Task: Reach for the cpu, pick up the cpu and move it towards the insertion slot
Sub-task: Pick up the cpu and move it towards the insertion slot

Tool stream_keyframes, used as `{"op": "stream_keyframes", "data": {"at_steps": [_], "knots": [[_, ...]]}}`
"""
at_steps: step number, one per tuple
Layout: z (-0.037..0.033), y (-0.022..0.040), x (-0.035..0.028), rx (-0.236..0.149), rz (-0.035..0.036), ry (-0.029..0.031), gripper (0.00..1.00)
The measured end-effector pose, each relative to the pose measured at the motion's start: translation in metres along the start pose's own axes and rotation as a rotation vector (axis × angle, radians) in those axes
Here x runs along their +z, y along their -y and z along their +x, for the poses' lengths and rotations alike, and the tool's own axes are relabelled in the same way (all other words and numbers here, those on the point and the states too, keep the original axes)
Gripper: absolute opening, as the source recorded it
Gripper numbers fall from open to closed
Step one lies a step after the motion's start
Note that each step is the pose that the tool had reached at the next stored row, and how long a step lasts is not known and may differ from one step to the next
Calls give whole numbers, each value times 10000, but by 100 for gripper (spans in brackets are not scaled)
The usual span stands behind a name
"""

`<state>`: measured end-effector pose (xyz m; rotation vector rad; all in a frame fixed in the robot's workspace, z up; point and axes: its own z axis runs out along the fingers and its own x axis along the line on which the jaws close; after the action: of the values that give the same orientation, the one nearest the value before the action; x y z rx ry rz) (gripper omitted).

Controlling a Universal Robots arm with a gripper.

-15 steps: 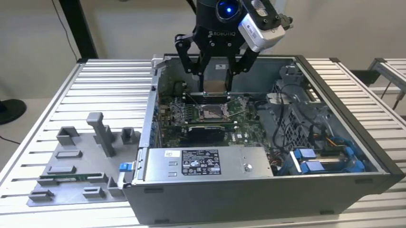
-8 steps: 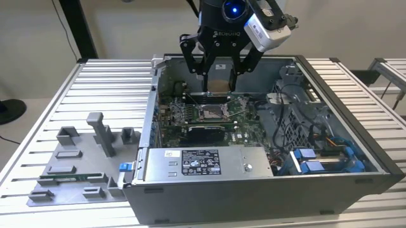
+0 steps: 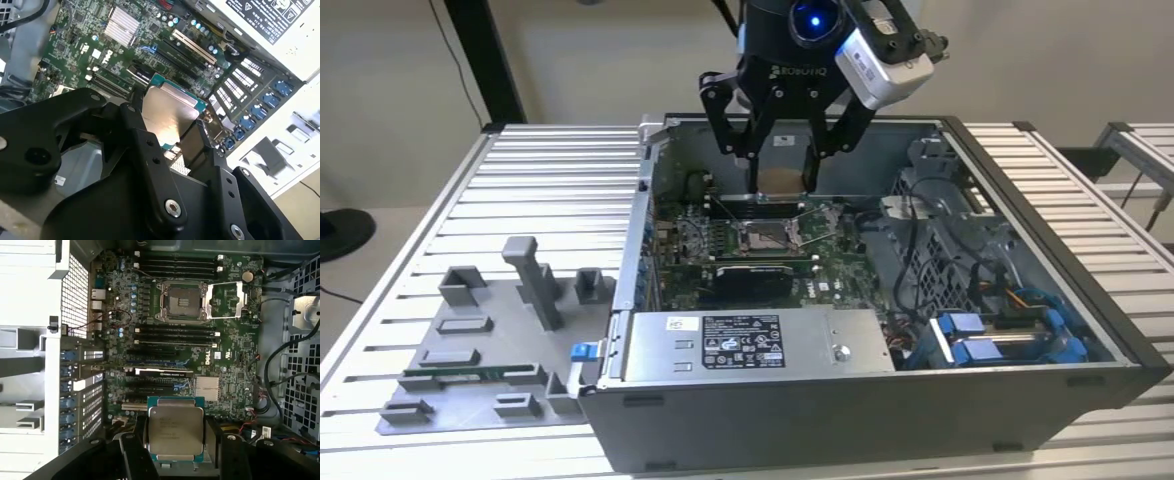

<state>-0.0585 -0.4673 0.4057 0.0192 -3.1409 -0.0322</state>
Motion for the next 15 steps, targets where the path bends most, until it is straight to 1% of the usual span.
{"op": "stream_keyframes", "data": {"at_steps": [4, 9, 15], "knots": [[-38, 0, 0, 1, 0, 0, 0], [-168, 2, 0, 1, 1, -1, 0], [-176, 2, 0, 2, 0, 0, 0]]}}
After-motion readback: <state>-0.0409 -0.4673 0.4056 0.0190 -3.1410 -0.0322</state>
